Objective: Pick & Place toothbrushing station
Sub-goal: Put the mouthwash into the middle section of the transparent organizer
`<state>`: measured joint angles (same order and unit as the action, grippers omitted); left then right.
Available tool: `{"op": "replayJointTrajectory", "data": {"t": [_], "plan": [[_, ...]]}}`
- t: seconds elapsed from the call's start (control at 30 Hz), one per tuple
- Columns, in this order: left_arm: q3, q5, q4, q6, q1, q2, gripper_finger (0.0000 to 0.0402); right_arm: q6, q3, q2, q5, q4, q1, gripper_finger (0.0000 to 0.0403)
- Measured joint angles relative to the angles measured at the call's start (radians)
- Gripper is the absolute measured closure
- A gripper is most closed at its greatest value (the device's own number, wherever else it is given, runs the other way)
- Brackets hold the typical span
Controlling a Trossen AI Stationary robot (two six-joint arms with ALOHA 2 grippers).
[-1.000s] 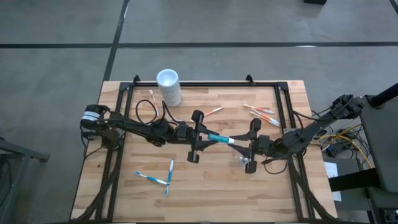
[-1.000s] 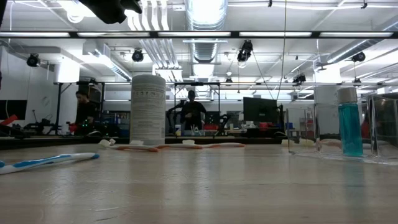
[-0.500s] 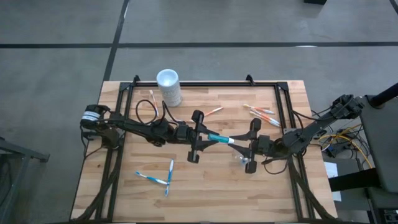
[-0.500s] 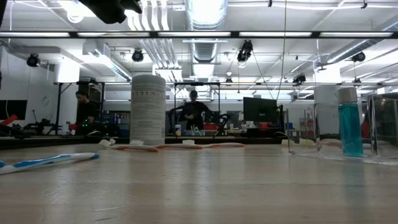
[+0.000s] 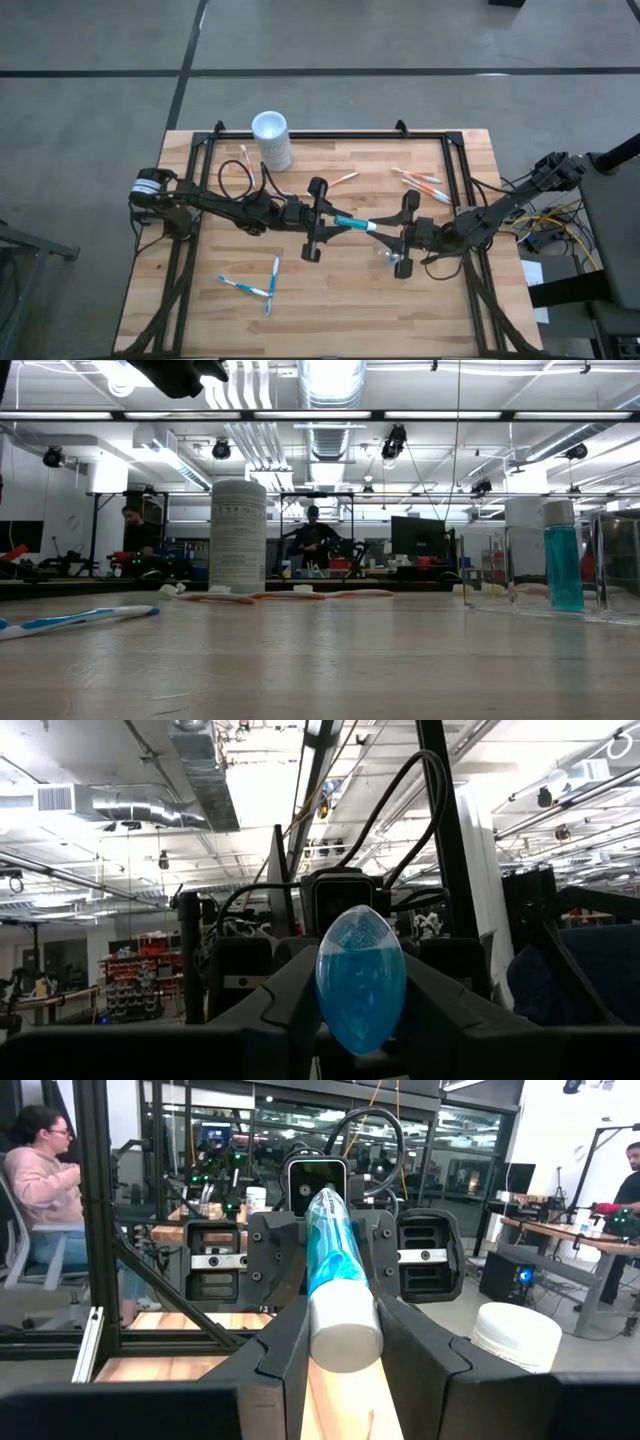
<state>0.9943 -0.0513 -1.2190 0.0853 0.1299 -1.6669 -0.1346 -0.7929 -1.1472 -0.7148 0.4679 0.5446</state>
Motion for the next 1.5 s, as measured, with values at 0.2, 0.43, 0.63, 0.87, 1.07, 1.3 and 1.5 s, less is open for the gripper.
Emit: {"op": "replayJointTrajectory", "data": {"t": [0.2,0.43,0.63,0.87,1.07,1.3,1.5], "plan": [[0.0,0.0,0.0,-0.038,-0.004,0.0,0.0286,0.004,0.0,0.0,-0.002,0.001,0.0,0.0303],[0.0,0.001,0.0,-0.016,-0.005,0.0,0.0286,0.0,0.0,0.001,-0.002,0.0,0.0,0.0303],[0.0,-0.017,0.0,0.049,-0.006,0.0,0.0283,-0.001,0.0,0.001,0.001,-0.001,0.0,0.0303],[0.0,0.007,0.014,0.054,-0.006,0.0,0.0241,0.0,0.0,0.0,0.001,-0.001,0.0,0.0303],[0.0,0.039,0.025,0.043,-0.005,0.0,0.0201,0.001,0.0,0.0,0.0,-0.001,0.0,0.0303],[0.0,0.044,0.027,0.036,-0.005,0.0,0.0169,0.0,0.0,0.0,0.001,0.0,0.0,0.0303],[0.0,0.044,0.05,0.037,-0.005,0.0,0.0136,0.0,0.0,0.0,0.001,0.0,0.0,0.0303]]}}
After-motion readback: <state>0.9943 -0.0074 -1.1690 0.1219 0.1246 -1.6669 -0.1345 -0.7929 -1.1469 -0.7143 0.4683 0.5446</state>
